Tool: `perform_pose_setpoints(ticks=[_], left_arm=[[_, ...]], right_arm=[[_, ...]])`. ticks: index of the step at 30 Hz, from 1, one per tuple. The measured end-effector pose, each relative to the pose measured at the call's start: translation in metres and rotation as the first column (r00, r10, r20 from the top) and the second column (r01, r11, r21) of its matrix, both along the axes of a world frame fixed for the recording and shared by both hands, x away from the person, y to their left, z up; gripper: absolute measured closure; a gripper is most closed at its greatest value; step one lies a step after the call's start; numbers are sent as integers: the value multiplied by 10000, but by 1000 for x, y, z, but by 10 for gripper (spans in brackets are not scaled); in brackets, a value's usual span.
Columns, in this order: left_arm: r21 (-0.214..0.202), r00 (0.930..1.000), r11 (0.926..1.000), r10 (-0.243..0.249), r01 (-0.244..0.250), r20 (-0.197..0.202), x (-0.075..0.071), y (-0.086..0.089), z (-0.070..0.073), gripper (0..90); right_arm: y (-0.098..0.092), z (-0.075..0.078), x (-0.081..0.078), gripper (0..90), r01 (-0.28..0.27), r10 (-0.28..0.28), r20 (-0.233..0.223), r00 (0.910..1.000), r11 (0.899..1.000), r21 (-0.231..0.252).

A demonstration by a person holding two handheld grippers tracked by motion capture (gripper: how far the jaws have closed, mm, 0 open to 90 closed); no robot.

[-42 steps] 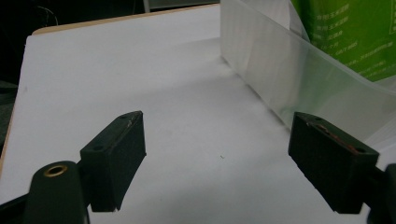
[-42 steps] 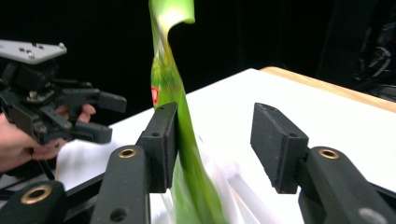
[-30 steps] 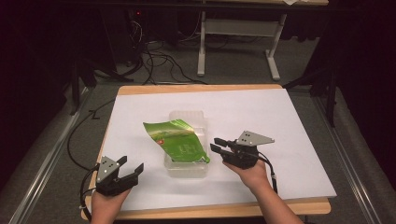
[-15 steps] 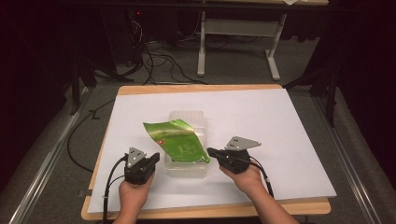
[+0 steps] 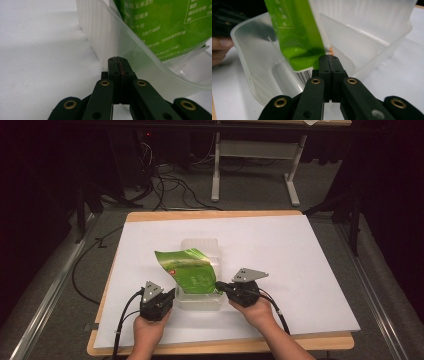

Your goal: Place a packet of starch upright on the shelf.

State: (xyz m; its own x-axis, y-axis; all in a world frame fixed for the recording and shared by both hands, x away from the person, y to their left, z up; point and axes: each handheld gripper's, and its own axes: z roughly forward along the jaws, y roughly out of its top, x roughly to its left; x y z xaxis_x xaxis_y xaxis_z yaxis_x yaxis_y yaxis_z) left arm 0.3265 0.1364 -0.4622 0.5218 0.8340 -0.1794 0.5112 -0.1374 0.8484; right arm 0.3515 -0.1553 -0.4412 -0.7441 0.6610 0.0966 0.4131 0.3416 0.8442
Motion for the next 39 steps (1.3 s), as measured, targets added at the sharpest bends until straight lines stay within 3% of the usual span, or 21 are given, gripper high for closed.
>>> perform_pose_setpoints(ticks=[4,11,13,16,17,18,20,23,24,25,26,27,30,39], left_arm=[[9,10000,10000,-25,25,-14,0,0,0,900],[201,9999,9997,-100,100,-9,-1,0,0,900],[255,10000,9997,-58,57,43,-2,-1,0,900],[297,10000,9995,-50,48,65,-2,-1,0,900],[297,10000,9995,-50,48,65,-2,-1,0,900],[330,10000,9994,-49,47,73,-2,-1,0,900],[335,10000,9994,-49,46,78,-2,-1,0,900],[329,9999,9994,-76,74,80,-2,-1,0,900],[326,9999,9994,-81,78,92,-2,-1,1,900],[326,9999,9994,-81,78,92,-2,-1,1,900],[332,9999,9994,-82,79,95,-2,-1,1,900],[331,9999,9994,-88,85,95,-2,-1,1,900],[353,9999,9994,-66,63,94,-2,-1,1,900],[363,9999,9993,-82,79,91,-2,-1,2,900]], right_arm=[[6,-4,0,900,-104,104,14,9999,9993,-352],[-13,13,0,888,425,-444,336,9984,9976,551],[-21,23,-2,793,394,-461,537,9975,9920,1197],[-23,33,-4,570,-162,-25,892,9960,9779,2084],[-23,33,-4,570,-162,-25,892,9960,9779,2084],[-19,39,-4,467,-453,184,1101,9937,9680,2467],[-12,43,-2,436,-535,252,1135,9932,9658,2537],[-5,43,1,447,-559,291,1098,9935,9667,2498],[0,38,6,508,-502,267,1027,9943,9712,2329],[0,38,6,508,-502,267,1027,9943,9712,2329],[0,36,7,558,-527,322,939,9951,9730,2248],[0,33,9,740,-813,635,889,9940,9735,2138],[-3,30,6,820,-794,611,947,9936,9758,2036],[-12,20,3,837,-600,440,840,9955,9782,1989]])
